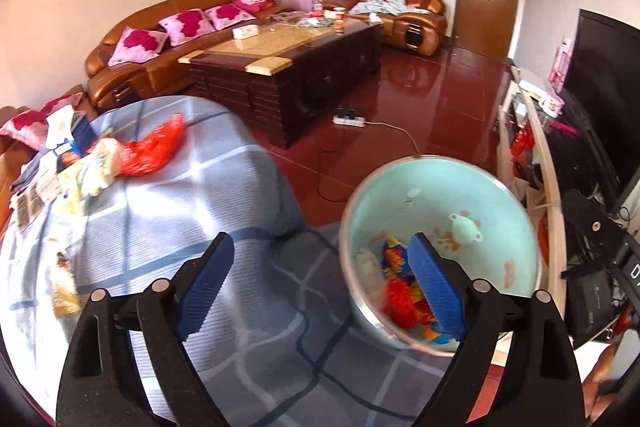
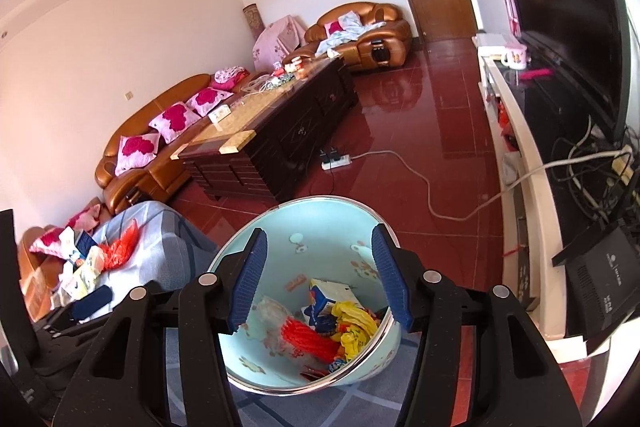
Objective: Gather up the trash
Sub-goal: 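Move both grippers back over the table toward the clear snack wrapper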
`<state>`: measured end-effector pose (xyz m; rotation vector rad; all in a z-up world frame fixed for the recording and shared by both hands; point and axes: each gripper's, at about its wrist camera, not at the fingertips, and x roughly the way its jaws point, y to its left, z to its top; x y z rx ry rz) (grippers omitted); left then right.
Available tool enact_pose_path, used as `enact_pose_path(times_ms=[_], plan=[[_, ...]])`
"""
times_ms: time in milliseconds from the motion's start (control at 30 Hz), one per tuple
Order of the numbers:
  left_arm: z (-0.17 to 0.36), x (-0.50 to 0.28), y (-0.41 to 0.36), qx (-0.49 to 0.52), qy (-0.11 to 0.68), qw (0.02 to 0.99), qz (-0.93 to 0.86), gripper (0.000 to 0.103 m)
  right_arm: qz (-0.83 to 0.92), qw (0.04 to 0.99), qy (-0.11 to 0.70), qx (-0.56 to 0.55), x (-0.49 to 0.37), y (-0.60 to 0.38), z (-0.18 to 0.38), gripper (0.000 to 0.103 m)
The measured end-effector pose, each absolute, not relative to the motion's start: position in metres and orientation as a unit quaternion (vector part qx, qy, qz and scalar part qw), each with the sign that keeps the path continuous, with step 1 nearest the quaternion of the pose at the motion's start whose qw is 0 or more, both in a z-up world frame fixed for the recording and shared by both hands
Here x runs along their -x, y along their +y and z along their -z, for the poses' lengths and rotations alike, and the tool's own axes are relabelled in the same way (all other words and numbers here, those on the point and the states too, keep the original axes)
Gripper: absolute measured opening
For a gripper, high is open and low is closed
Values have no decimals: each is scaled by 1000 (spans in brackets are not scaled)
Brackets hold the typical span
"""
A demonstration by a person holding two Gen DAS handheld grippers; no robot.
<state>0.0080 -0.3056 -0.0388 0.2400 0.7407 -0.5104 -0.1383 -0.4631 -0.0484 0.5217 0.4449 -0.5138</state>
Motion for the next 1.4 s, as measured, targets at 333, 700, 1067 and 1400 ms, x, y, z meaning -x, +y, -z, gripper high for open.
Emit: enact_pose_path(times_ms=[333, 700, 1067, 1400], plan=[[34, -21, -234, -90, 363, 907, 193, 89, 216, 925, 236, -204, 119, -423, 40, 65], [34, -31, -182, -57, 373, 911, 166, 89, 174, 939, 245, -165, 101, -373, 25, 66], [37, -34, -151, -35, 383, 910, 154, 90, 139, 945, 256, -146, 84, -332, 22, 66], [53, -35, -122, -26, 399, 905, 145, 90, 113, 945, 277, -135, 68, -298, 31, 67]])
